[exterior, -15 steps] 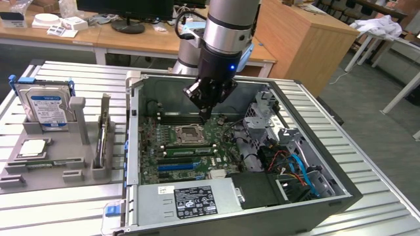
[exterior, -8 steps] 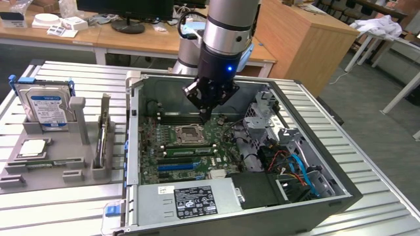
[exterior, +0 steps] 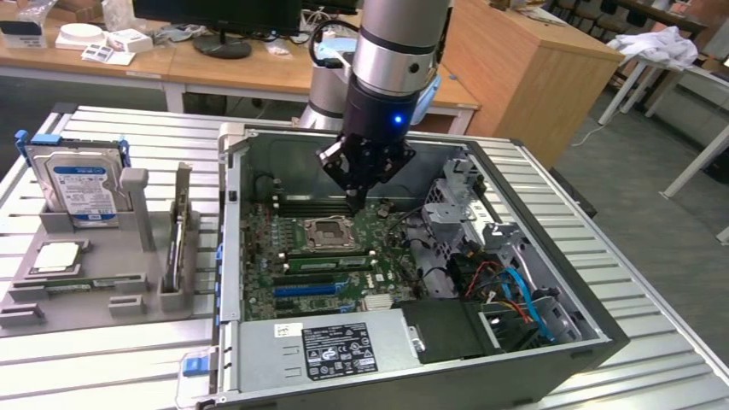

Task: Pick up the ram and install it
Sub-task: 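Press down the ram until it locks into place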

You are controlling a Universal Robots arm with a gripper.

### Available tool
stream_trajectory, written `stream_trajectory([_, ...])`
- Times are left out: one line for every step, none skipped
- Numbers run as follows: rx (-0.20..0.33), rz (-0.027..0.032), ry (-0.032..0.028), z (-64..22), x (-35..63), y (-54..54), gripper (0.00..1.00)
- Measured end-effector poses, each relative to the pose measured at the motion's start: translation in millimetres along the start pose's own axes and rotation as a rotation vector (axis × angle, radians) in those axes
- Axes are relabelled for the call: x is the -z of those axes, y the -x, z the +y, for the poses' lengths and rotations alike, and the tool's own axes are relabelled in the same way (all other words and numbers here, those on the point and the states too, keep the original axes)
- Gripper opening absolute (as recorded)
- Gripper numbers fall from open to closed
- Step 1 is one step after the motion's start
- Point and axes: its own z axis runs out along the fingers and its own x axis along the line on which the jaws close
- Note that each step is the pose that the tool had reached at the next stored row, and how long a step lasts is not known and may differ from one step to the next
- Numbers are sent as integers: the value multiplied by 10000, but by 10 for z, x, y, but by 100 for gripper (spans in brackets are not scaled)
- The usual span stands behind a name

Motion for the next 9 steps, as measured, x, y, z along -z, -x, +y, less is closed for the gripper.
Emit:
stream_trajectory([-4, 56, 32, 0, 0, 0, 11])
stream_trajectory([-16, 106, 60, 0, 1, 1, 11])
stream_trajectory([-41, 165, 82, -1, 2, 1, 11])
stream_trajectory([-60, 187, 96, -1, 2, 0, 11])
stream_trajectory([-68, 189, 98, 0, 2, 0, 11])
stream_trajectory([-67, 188, 99, 0, 1, 0, 11])
stream_trajectory([-68, 189, 99, 0, 1, 0, 11])
stream_trajectory([-75, 188, 99, -1, 1, 0, 11])
stream_trajectory([-162, 186, 97, -1, 1, 1, 11])
